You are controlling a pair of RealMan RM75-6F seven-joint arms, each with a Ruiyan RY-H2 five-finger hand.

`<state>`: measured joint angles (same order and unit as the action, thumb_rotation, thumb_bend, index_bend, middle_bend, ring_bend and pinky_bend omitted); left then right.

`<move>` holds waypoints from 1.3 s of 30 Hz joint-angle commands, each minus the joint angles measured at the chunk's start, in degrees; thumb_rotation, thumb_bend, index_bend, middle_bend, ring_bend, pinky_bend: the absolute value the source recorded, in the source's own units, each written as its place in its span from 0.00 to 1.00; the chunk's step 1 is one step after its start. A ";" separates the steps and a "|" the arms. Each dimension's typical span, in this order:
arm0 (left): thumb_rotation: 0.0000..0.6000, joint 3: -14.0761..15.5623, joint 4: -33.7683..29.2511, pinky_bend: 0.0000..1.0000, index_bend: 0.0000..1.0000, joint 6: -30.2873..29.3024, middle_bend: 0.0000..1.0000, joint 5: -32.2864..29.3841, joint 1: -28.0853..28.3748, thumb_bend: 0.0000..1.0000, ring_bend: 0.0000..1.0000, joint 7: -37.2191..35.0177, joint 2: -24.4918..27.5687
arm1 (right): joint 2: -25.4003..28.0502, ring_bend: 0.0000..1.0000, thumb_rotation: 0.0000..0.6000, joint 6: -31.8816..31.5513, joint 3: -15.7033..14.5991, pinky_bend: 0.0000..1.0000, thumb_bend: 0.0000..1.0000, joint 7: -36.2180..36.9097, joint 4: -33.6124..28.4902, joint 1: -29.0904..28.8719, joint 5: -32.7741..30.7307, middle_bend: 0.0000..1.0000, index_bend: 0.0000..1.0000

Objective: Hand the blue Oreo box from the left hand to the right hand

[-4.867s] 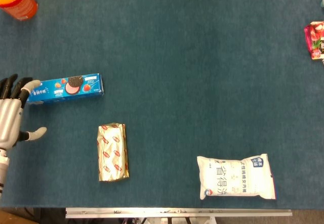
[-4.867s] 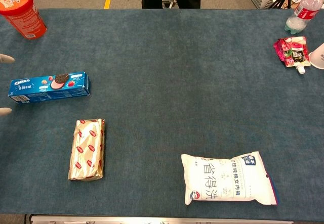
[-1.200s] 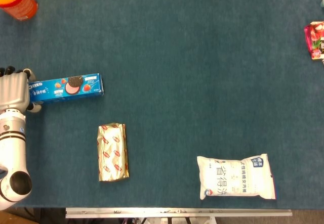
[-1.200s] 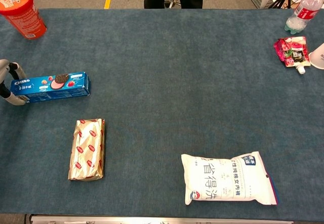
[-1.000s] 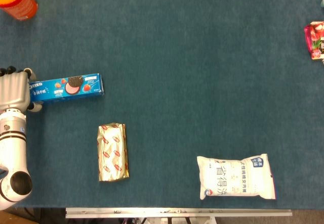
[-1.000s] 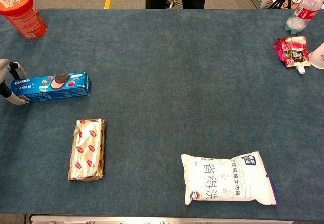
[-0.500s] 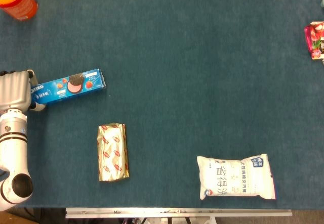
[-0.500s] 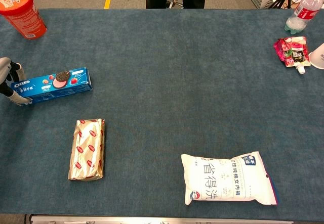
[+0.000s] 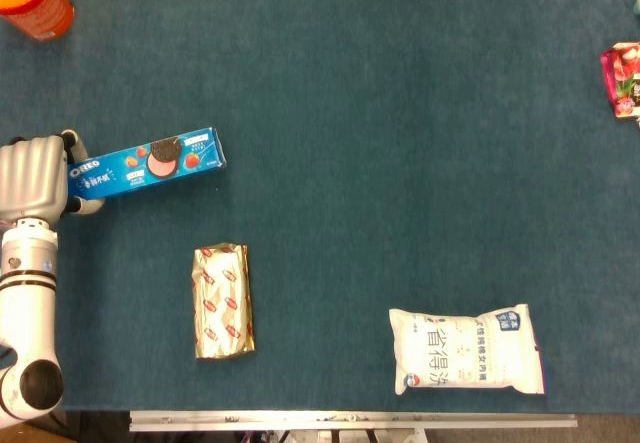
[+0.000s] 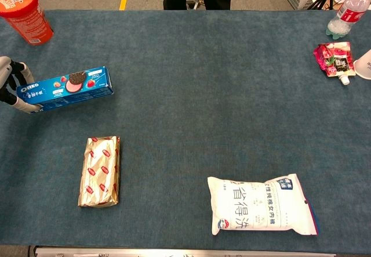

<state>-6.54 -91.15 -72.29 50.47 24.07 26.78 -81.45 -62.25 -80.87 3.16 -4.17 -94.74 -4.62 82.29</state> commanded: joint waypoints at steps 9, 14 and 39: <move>1.00 -0.11 -12.14 0.36 0.69 -2.11 0.72 5.34 -0.28 0.04 0.47 1.40 3.74 | -0.33 0.34 1.00 -1.03 1.11 0.47 0.08 -0.87 -1.88 -1.87 3.53 0.32 0.34; 1.00 -0.19 -15.87 0.36 0.69 -2.07 0.71 6.50 1.31 0.04 0.47 4.98 2.91 | -1.42 0.34 1.00 0.12 1.88 0.47 0.08 -2.29 -3.61 -4.17 5.42 0.32 0.34; 1.00 -3.55 -14.72 0.36 0.68 -1.78 0.71 3.35 8.83 0.13 0.47 14.15 -8.44 | -15.46 0.26 1.00 5.82 2.06 0.42 0.00 -7.56 -4.57 -12.38 8.98 0.25 0.28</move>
<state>-10.09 -105.99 -74.05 53.94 32.78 40.81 -89.76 -77.03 -75.33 5.39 -11.29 -99.65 -16.63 91.18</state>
